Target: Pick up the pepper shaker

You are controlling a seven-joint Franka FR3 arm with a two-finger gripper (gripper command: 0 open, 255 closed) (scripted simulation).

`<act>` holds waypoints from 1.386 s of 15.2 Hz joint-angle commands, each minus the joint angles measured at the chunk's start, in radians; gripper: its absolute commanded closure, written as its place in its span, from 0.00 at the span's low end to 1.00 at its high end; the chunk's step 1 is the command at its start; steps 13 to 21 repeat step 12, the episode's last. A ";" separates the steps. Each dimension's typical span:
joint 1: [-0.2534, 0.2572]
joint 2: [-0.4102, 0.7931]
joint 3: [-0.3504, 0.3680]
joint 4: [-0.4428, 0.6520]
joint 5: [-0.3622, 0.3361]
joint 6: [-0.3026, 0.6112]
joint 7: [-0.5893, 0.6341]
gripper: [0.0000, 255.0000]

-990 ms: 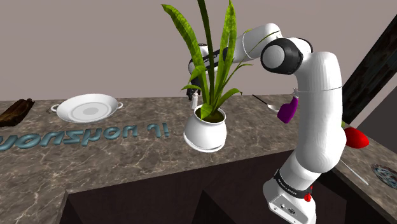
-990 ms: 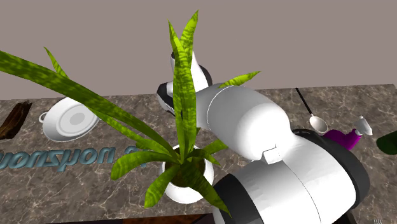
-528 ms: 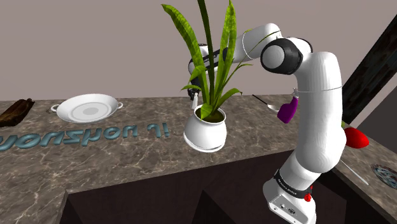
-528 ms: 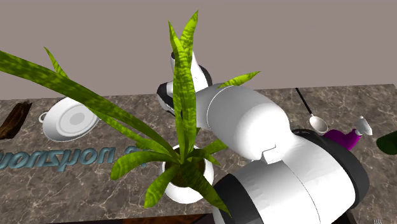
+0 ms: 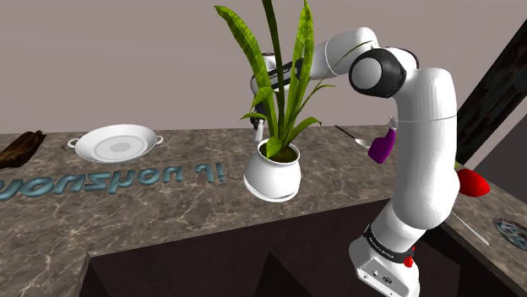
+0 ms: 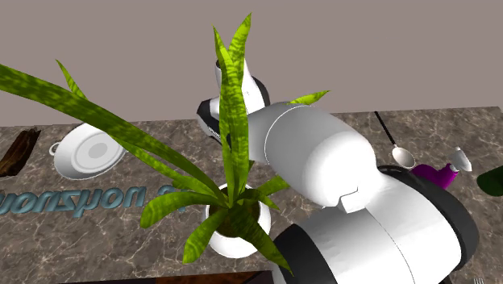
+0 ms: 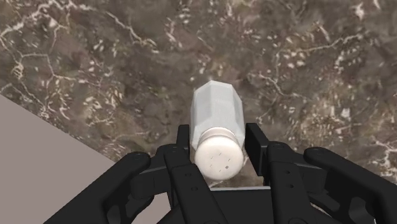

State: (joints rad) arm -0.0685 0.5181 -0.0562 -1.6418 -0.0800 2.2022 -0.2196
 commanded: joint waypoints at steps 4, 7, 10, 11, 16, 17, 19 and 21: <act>0.001 -0.030 0.000 0.025 0.001 -0.055 -0.004 1.00; 0.001 -0.046 0.000 0.042 0.002 -0.087 -0.007 1.00; 0.001 -0.061 0.000 0.060 0.002 -0.121 -0.010 1.00; 0.001 -0.061 0.000 0.062 0.002 -0.123 -0.010 1.00; 0.001 -0.061 0.000 0.062 0.002 -0.123 -0.010 1.00; 0.001 -0.061 0.000 0.062 0.002 -0.123 -0.010 1.00; 0.001 -0.061 0.000 0.062 0.002 -0.123 -0.010 1.00; 0.001 -0.061 0.000 0.062 0.002 -0.123 -0.010 1.00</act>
